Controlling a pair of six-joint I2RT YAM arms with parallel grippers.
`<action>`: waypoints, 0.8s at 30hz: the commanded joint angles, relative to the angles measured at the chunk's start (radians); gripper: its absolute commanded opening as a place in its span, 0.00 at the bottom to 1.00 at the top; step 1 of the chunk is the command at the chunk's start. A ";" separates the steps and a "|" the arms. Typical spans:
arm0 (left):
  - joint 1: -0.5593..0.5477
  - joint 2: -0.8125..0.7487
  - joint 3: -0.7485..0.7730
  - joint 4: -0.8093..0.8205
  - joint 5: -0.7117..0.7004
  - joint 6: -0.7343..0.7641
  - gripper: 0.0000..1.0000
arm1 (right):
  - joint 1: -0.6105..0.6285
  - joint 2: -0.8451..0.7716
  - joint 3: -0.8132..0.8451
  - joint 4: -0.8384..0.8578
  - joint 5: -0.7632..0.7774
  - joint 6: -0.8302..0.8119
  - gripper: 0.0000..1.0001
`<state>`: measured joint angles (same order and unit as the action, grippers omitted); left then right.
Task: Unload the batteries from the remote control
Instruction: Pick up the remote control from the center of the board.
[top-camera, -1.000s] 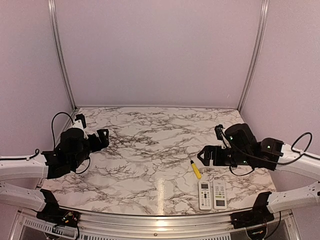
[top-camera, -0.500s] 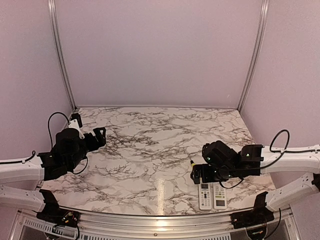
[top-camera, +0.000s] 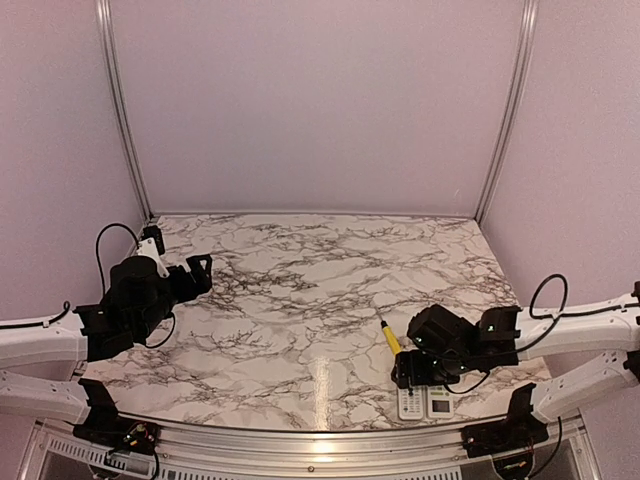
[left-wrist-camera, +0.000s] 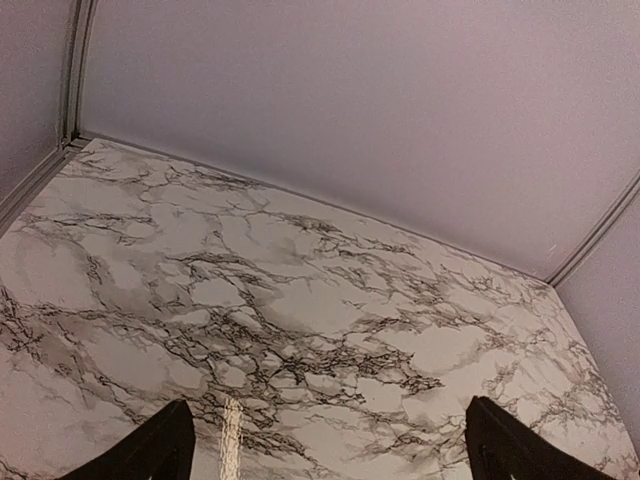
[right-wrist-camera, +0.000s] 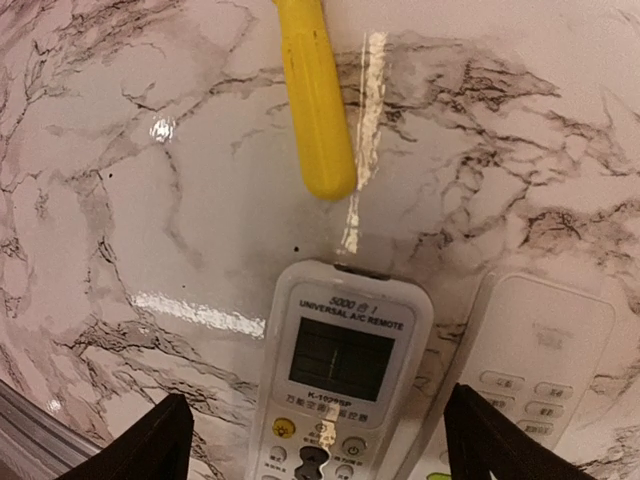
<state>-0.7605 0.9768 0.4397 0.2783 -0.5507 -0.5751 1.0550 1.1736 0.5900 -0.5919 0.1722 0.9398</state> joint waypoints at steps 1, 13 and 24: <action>-0.003 0.012 0.010 -0.024 0.009 0.022 0.98 | 0.016 -0.004 -0.024 0.063 -0.025 0.045 0.82; -0.003 0.018 0.009 -0.022 0.009 0.027 0.98 | 0.024 0.107 0.016 -0.009 0.046 0.069 0.81; -0.003 0.018 0.008 -0.021 0.009 0.032 0.98 | 0.023 0.190 0.029 0.014 0.023 0.047 0.63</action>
<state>-0.7605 0.9886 0.4400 0.2783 -0.5468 -0.5587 1.0687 1.3308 0.6037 -0.5613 0.1959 0.9703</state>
